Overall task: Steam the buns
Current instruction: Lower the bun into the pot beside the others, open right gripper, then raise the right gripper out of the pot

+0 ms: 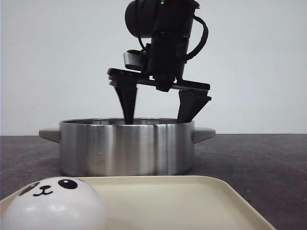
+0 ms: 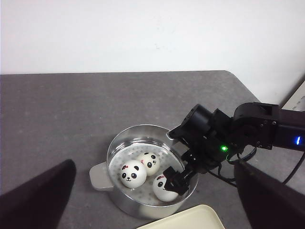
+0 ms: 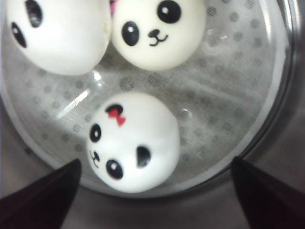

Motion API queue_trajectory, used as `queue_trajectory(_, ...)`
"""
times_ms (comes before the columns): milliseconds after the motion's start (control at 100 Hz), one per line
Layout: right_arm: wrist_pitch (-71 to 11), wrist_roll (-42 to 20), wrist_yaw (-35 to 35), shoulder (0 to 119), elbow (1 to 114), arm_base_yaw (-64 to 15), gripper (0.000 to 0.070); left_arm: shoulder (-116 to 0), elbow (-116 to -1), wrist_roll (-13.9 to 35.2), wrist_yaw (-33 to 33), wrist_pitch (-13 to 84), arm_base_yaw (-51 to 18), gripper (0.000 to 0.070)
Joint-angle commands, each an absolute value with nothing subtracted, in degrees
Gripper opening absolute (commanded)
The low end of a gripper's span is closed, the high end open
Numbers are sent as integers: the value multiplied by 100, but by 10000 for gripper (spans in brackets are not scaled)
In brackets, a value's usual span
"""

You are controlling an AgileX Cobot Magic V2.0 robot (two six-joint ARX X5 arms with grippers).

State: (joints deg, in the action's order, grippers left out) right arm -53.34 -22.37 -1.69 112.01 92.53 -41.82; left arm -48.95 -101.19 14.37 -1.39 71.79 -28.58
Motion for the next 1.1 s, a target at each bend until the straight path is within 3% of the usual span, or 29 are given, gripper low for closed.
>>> queue_trajectory(0, -5408, -2331, -137, 11268, 9389, -4217, 694, -4936, -10204, 1415, -154, 7142, -2891, 700)
queue_trajectory(80, -5533, -2241, -145, 11185, 9548, -4217, 682, -4936, -10158, 1420, -154, 7199, -2891, 700)
queue_trajectory(110, -5583, -2178, -137, 11118, 9631, -4219, 642, -4936, -10123, 1420, -154, 7229, -2891, 700)
queue_trajectory(140, -5627, -2137, -104, 11030, 9721, -4224, 548, -4936, -10068, 1422, -150, 7251, -2891, 700)
queue_trajectory(230, -5686, -2084, 95, 10624, 9974, -4329, 172, -4928, -9751, 1490, -47, 7253, -2891, 700)
queue_trajectory(270, -5688, -2043, 202, 10368, 10068, -4403, 78, -4923, -9553, 1538, 40, 7253, -2891, 700)
queue_trajectory(310, -5669, -1992, 340, 10084, 10145, -4499, 30, -4910, -9314, 1610, 167, 7238, -2891, 700)
queue_trajectory(620, -5494, -1741, 1446, 7891, 10276, -5546, 16, -4904, -6978, 2058, 1533, 6753, -3074, 700)
queue_trajectory(870, -5454, -1800, 2117, 6910, 10276, -6130, 16, -4963, -5238, 2539, 1662, 6027, -3863, 700)
queue_trajectory(1090, -5824, -1826, 2576, 6724, 10276, -6217, 16, -5295, -4587, 3072, 1535, 5286, -4744, 700)
